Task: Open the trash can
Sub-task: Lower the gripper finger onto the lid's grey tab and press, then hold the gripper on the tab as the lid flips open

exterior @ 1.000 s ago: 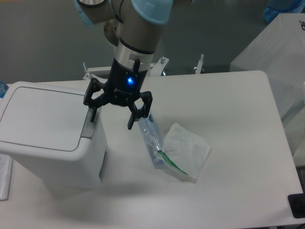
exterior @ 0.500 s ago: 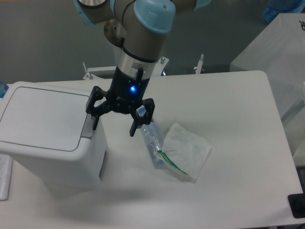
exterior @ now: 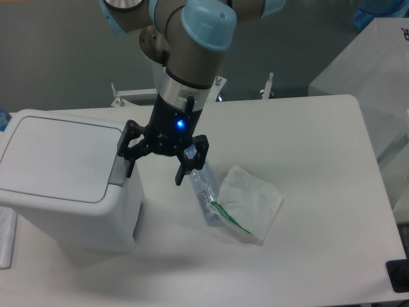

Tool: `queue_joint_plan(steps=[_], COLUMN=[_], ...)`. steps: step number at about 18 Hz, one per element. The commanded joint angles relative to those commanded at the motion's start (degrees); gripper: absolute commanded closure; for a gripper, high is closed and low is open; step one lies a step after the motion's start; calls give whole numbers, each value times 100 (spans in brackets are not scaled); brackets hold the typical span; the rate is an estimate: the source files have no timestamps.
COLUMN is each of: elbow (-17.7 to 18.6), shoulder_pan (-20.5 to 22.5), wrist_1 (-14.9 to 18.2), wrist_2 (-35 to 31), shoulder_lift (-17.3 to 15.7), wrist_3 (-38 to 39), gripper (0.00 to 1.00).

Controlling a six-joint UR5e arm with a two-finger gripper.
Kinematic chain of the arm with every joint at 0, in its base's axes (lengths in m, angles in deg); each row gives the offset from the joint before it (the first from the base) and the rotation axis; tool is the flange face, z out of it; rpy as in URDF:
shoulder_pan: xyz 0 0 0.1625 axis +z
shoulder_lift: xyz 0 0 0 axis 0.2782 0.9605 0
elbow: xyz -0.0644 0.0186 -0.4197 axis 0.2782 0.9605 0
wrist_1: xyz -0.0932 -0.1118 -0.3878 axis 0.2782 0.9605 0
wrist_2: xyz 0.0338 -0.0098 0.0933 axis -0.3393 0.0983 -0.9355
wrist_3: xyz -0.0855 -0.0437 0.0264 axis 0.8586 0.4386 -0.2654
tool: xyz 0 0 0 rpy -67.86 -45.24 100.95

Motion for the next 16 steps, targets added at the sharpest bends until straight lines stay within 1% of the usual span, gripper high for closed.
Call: queue_joint_plan(steps=[4, 10, 14, 16], elbow=[-35, -62, 175, 185], shoulder_pan=[0, -9, -35, -35], wrist_1=[0, 9, 0, 0], wrist_2=[0, 18, -9, -9], shoulder_lift=[26, -62, -167, -167], wrist_3=[53, 220, 211, 211], gripper=[0, 0, 0, 0])
